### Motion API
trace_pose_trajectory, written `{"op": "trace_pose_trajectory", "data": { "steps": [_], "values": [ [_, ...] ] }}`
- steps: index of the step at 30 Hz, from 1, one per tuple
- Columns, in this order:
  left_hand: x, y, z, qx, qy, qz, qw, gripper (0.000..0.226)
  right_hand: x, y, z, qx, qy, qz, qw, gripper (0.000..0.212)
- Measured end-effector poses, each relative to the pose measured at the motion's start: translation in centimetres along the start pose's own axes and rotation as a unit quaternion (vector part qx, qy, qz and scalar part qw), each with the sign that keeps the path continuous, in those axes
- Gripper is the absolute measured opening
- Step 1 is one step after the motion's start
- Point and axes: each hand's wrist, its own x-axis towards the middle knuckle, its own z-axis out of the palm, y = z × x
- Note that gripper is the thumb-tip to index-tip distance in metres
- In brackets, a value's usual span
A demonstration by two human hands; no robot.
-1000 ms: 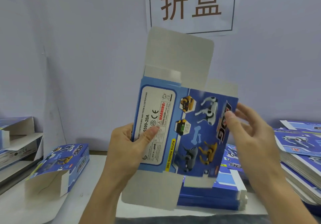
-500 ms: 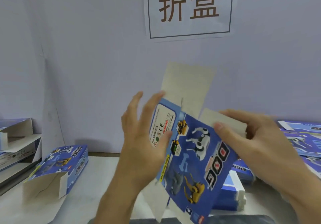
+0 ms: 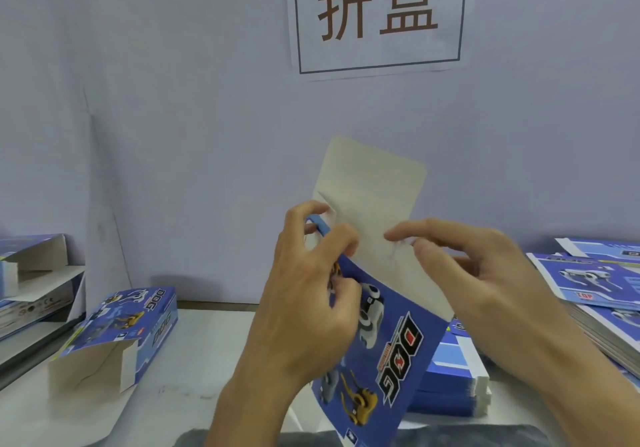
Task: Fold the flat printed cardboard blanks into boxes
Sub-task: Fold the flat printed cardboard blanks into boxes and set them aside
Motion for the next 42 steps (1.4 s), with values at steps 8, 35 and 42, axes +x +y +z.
{"op": "trace_pose_trajectory", "data": {
  "steps": [8,35,42],
  "values": [
    [-0.1,0.3,-1.6,-0.089,-0.121,-0.087,0.985,0.073,0.0,0.5,-0.1,-0.074,0.027,0.050,0.996,0.042],
    [0.4,1.2,-2.3,-0.197,-0.040,-0.083,0.976,0.084,0.1,2.7,3.4,0.276,-0.042,0.010,0.960,0.067],
    [-0.4,-1.0,-1.6,-0.298,-0.053,-0.182,0.935,0.135,0.2,1.7,2.2,0.350,-0.097,0.036,0.931,0.056]
  ]
}}
